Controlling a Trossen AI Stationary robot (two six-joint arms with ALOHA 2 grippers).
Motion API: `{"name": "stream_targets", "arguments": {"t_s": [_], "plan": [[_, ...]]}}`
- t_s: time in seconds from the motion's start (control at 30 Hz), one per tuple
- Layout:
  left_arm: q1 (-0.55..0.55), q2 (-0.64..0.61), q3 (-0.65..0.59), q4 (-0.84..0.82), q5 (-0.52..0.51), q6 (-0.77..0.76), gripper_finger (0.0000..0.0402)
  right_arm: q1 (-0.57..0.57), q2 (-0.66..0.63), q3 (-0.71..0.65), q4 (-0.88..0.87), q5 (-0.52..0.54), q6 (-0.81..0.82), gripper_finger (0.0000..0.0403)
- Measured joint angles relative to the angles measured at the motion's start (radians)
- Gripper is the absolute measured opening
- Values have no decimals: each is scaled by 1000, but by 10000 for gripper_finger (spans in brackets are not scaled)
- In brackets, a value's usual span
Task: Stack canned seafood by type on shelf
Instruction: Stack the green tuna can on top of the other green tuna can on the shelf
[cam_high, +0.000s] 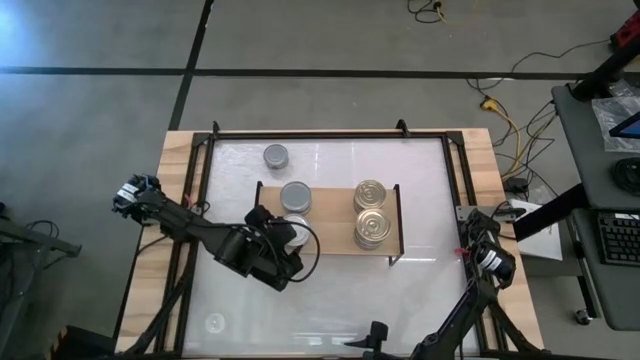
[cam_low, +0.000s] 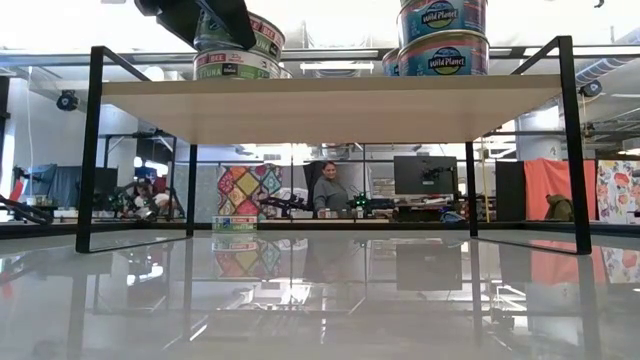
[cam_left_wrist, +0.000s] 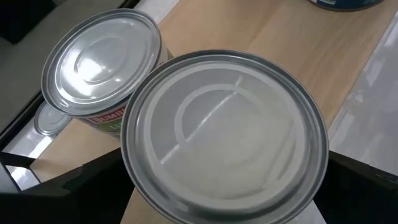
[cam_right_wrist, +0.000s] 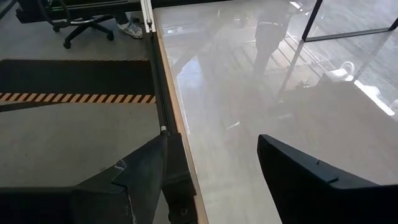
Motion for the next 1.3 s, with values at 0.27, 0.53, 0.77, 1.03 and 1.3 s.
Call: {"name": "stream_targets", "arguments": {"t_s": [0.27, 0.53, 0.77, 1.03, 1.3], "plan": [[12, -1, 3, 7, 96, -19, 399, 0, 0, 0, 0, 0, 1, 228], [11, 3, 0, -5, 126, -15, 400, -3, -29, 9, 0, 72, -26, 240], [12, 5, 0, -12, 118, -6, 400, -43, -169, 87, 1, 79, -409, 253], [13, -3, 1, -52, 106, -7, 400, -140, -273, 81, -53, 80, -573, 232], [11, -4, 102, -198, 103, -6, 400, -165, -269, 76, -197, 78, -510, 240]]}}
